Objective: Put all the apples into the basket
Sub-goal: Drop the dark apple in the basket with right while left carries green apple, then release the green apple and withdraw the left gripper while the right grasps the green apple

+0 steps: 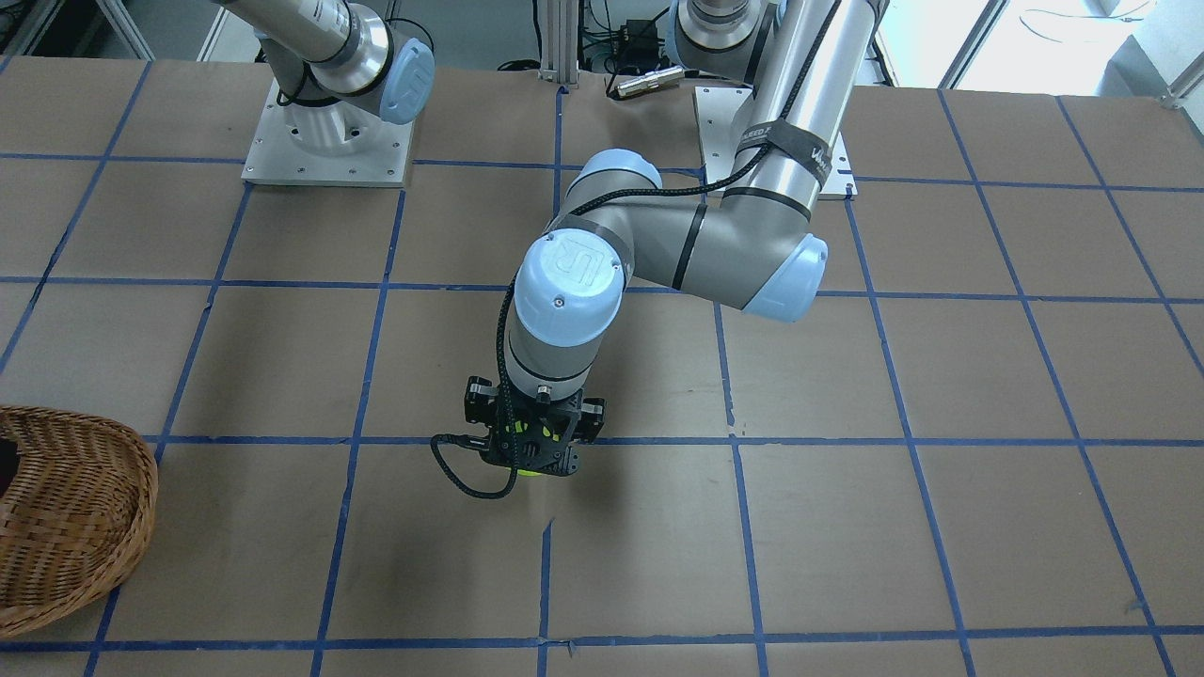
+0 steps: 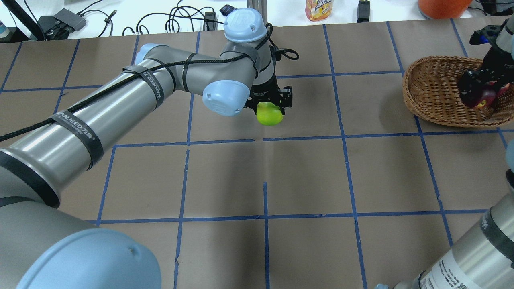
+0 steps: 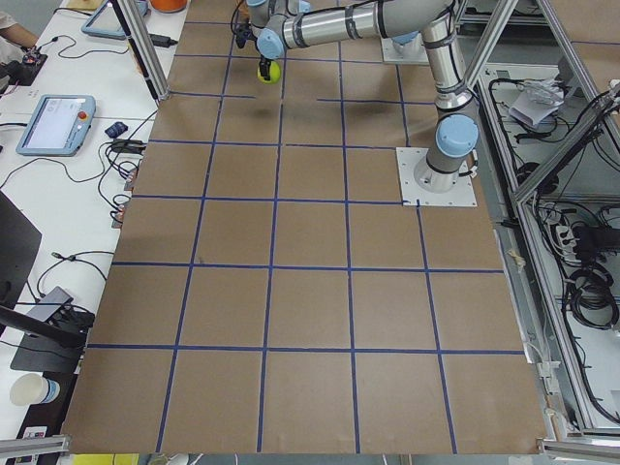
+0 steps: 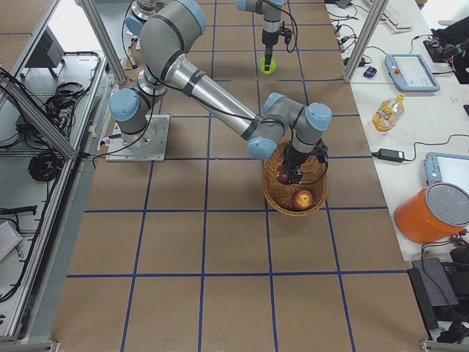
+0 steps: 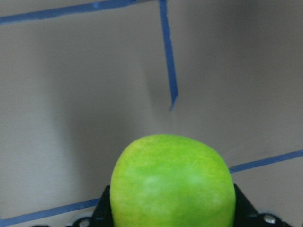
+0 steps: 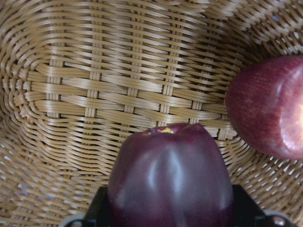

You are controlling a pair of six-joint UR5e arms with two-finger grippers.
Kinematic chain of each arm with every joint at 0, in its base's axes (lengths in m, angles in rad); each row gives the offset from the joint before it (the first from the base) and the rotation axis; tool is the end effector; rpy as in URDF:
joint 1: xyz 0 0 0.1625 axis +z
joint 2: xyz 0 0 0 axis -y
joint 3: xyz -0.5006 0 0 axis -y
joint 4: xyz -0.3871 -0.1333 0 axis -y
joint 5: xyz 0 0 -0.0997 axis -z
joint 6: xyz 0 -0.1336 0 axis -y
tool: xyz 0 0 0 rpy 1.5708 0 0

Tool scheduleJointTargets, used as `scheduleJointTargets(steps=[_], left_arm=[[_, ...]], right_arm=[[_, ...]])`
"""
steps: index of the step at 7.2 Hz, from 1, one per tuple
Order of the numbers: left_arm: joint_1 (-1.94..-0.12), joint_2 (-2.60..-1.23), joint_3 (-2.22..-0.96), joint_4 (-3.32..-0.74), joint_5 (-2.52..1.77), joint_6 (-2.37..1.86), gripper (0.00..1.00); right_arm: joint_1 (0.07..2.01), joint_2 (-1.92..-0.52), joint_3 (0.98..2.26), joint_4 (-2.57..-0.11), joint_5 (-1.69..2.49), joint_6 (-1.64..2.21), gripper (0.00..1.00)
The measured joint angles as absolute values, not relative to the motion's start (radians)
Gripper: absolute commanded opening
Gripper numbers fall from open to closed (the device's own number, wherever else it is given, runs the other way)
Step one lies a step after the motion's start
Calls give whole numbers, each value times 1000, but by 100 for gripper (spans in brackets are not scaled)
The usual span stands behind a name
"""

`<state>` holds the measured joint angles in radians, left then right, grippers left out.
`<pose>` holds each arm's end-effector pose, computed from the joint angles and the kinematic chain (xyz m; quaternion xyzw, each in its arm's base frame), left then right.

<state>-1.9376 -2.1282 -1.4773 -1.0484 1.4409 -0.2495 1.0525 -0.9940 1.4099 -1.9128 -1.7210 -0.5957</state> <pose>-0.3982 -0.6165 0.2877 -0.0604 -0.9956 0.0081 0.0707 -0.2567 -0.6788 0.2866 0.0413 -0.9956 -0.0709 0.0442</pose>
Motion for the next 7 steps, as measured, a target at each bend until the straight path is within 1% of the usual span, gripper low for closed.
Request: scheduleJointTargets(steps=[1, 2, 3, 5, 7], left_arm=[[-1945, -2140, -1508, -1011, 1443, -257, 54], [-1947, -2153, -1533, -984, 1445, -258, 71], [-1948, -2163, -1554, -957, 1446, -260, 100], [-1947, -2159, -1571, -920, 1452, -292, 100], [-1906, -2101, -1549, -956, 1459, -301, 100]], right_arm=[[1050, -990, 1407, -1918, -1723, -599, 100], [1051, -996, 1400, -1909, -1728, -598, 100], [1056, -1010, 1396, -1886, -1729, -592, 100], [1107, -1060, 1392, -1802, -1722, -516, 100], [1221, -1107, 1391, -1755, -1679, -380, 100]])
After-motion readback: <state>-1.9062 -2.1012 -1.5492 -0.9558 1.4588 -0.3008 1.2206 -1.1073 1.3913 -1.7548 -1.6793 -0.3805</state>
